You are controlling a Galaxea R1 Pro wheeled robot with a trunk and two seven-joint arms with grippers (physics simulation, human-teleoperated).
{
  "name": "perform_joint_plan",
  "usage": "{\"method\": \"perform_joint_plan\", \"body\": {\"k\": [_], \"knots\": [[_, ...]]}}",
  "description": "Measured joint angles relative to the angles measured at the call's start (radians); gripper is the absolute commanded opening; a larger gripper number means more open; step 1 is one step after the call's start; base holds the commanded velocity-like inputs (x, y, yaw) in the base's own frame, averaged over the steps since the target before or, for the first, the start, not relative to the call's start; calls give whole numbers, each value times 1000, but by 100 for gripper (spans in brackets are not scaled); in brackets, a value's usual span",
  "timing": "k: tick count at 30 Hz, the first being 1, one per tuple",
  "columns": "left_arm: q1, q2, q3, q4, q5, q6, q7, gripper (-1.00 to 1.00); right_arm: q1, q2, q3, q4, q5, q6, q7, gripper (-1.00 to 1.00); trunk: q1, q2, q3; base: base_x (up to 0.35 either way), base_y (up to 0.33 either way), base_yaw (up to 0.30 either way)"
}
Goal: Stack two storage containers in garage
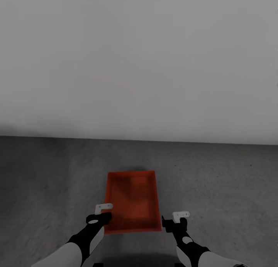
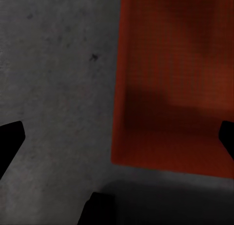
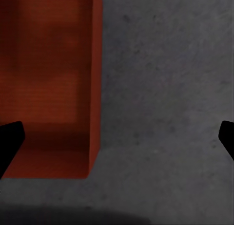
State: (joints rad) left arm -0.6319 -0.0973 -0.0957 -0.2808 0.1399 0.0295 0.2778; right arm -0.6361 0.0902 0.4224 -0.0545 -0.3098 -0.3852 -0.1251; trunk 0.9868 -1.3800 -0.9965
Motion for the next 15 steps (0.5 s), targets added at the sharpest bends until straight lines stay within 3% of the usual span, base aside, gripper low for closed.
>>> {"method": "perform_joint_plan", "body": {"k": [11, 15], "knots": [[0, 0, 0, -1, 0, 0, 1, 100, 0, 0, 0, 0, 0, 0, -1, 100, -42, 77, 34, 0, 0, 0], [0, 0, 0, -1, 0, 0, 1, 100, 0, 0, 0, 0, 0, 0, -1, 100, -42, 77, 35, 0, 0, 0]]}}
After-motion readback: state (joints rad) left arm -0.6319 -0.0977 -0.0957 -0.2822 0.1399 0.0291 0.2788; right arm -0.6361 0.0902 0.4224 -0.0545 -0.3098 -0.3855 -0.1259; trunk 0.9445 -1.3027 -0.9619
